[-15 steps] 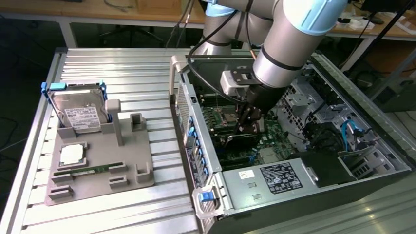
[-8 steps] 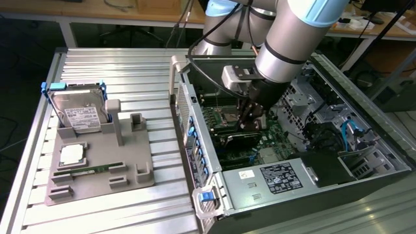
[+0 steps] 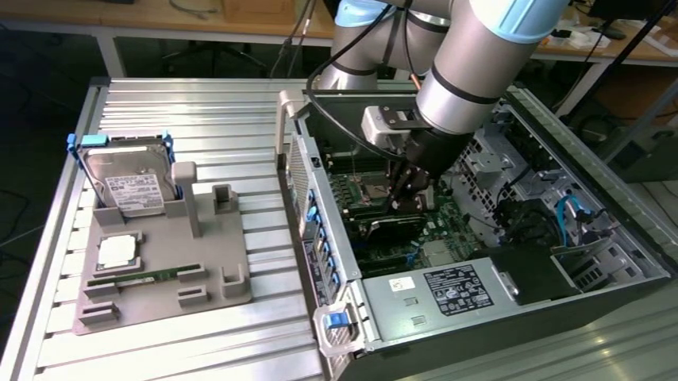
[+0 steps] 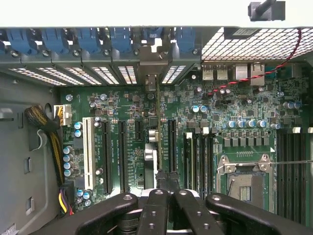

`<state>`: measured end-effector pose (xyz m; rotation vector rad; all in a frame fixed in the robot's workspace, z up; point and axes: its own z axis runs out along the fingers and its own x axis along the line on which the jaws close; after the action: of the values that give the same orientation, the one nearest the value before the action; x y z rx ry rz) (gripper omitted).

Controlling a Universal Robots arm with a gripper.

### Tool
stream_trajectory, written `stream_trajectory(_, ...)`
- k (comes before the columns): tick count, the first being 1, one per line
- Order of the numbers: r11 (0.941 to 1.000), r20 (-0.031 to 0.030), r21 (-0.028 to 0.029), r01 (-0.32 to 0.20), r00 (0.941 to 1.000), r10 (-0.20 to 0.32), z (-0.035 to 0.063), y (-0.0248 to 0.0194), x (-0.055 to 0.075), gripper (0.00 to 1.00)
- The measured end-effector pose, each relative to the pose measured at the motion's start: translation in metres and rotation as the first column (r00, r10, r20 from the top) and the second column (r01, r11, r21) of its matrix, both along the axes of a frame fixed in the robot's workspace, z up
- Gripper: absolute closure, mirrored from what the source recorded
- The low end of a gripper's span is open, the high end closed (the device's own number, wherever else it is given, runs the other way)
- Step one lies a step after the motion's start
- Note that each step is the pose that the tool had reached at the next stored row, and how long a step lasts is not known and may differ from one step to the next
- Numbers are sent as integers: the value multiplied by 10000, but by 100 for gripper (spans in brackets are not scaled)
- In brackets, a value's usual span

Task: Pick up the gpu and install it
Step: 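Press down on the gpu until it lock into place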

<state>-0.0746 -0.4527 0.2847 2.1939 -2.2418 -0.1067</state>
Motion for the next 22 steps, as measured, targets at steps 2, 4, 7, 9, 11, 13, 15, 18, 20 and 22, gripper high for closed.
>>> stream_trajectory(2, 10000, 0, 0, 0, 10000, 0, 0, 0, 0, 89)
stream_trajectory(4, 10000, 0, -1, 0, 10000, 0, 0, 0, 0, 89)
stream_trajectory(7, 10000, 0, -1, 1, 10000, -1, 0, 0, -10, 89)
stream_trajectory(9, 10000, -1, -1, 0, 10000, 0, 1, 2, -66, 89)
stream_trajectory(11, 10000, 0, -1, 0, 10000, 0, 0, 3, -109, 89)
stream_trajectory(13, 10000, 0, -1, 0, 10000, 0, 0, 4, -154, 89)
stream_trajectory(15, 10000, 0, 0, 0, 10000, 0, 0, 6, -203, 89)
stream_trajectory(18, 10000, 0, 0, 0, 10000, 0, 0, 8, -274, 89)
stream_trajectory(20, 10000, -1, -1, 0, 10000, 0, 0, 9, -323, 89)
stream_trajectory(22, 10000, 0, 0, 0, 10000, 0, 0, 11, -369, 89)
